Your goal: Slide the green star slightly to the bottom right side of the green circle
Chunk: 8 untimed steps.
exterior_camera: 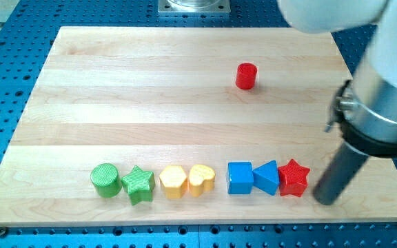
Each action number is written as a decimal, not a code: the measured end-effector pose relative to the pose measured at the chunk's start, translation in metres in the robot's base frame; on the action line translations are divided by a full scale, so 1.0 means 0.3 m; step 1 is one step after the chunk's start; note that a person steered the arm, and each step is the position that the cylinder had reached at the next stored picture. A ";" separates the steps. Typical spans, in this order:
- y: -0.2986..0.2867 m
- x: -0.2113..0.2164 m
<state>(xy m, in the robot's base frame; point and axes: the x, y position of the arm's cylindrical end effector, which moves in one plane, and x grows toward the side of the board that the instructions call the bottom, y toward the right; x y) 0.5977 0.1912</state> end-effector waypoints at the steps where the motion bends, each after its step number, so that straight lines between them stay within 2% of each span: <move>1: 0.062 -0.188; 2: -0.215 -0.444; 3: -0.722 -0.503; 4: -1.195 -0.376; 5: -1.524 -0.101; 6: -1.532 0.066; 8: -1.298 0.068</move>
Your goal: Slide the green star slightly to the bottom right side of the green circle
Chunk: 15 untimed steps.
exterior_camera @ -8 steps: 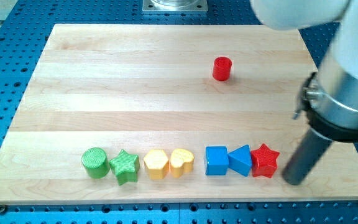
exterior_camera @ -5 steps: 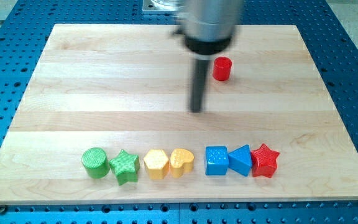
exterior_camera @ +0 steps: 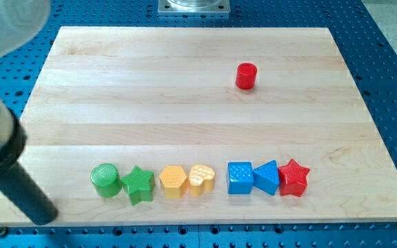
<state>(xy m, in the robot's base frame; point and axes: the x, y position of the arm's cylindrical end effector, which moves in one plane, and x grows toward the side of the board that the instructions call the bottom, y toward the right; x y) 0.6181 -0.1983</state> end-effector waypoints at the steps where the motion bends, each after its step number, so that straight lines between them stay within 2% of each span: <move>1: 0.093 -0.001; 3: 0.248 -0.002; 8: 0.343 -0.001; 10: 0.343 -0.059; 11: 0.320 -0.003; 12: 0.199 -0.002; 13: 0.130 -0.075; 14: 0.004 -0.237; 15: 0.189 -0.349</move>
<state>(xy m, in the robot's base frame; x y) 0.5133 -0.1415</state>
